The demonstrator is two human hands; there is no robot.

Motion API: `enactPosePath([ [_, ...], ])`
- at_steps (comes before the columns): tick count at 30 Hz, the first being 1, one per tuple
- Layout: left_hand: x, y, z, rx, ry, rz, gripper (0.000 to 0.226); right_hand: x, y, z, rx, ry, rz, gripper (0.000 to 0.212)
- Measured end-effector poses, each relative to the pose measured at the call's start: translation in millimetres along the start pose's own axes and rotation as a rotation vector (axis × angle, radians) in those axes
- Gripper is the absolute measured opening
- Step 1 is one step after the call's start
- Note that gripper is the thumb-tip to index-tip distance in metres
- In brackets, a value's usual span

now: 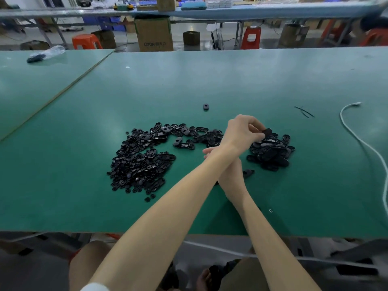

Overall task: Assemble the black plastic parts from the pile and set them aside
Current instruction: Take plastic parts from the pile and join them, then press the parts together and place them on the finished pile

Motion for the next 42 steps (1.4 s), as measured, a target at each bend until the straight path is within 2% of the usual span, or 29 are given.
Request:
enactPosePath([
  [2, -7, 0, 1, -0.019, -0.048, 0.043, 0.022, 0, -4, -1, 0.015, -0.025, 0.035, 0.052],
  [4, -5, -4, 0, -0.040, -0.022, 0.062, 0.019, 1, -3, -2, 0.004, -0.028, -0.004, 0.037],
  [6, 4, -13, -3, -0.038, 0.040, 0.062, 0.018, 3, 1, 1, -0.011, 0.010, -0.155, 0.015],
  [8, 18, -25, -6, -0.019, 0.090, 0.101, 0.018, 4, 5, 5, 0.023, 0.042, -0.352, 0.022],
  [9, 26, -33, -8, -0.001, 0.111, 0.133, 0.019, 4, 5, 6, 0.031, 0.040, -0.368, 0.026],
  [12, 51, -60, -13, 0.067, 0.170, 0.281, 0.027, 3, 4, 5, 0.079, 0.030, -0.329, 0.020],
  [17, 77, -100, -21, 0.171, 0.126, 0.614, 0.027, 1, 4, 4, 0.101, 0.068, -0.318, 0.019],
  [20, 89, -116, -27, 0.192, 0.081, 0.647, 0.033, 2, 4, 4, 0.094, 0.064, -0.302, 0.016],
  [23, 96, -128, -35, 0.187, 0.017, 0.668, 0.029, 1, 3, 3, 0.092, 0.051, -0.315, 0.015],
  [28, 97, -131, -47, 0.073, 0.164, 0.745, 0.016, 1, 2, 2, 0.083, 0.052, -0.306, 0.014],
  [31, 97, -126, -53, 0.037, 0.233, 0.571, 0.013, 2, 2, 2, 0.091, 0.058, -0.289, 0.014],
  [34, 95, -118, -58, 0.077, 0.116, 0.268, 0.006, 2, 2, 2, 0.100, 0.038, -0.249, 0.012],
  [37, 91, -113, -62, 0.055, 0.048, 0.182, 0.002, 2, 2, 2, 0.101, 0.001, -0.218, 0.015],
  [42, 91, -111, -69, 0.036, 0.036, 0.096, 0.004, 5, 3, 3, 0.116, 0.025, -0.217, 0.008],
])
Point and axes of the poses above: each hand's wrist, its own z-axis towards the middle knuckle, its own x-axis out of the back of the hand, y = z × x, the point moved 3 cm from there along z, towards the middle knuckle, and after that the axes turned 11 degrees about z, right-handed, at the moved point
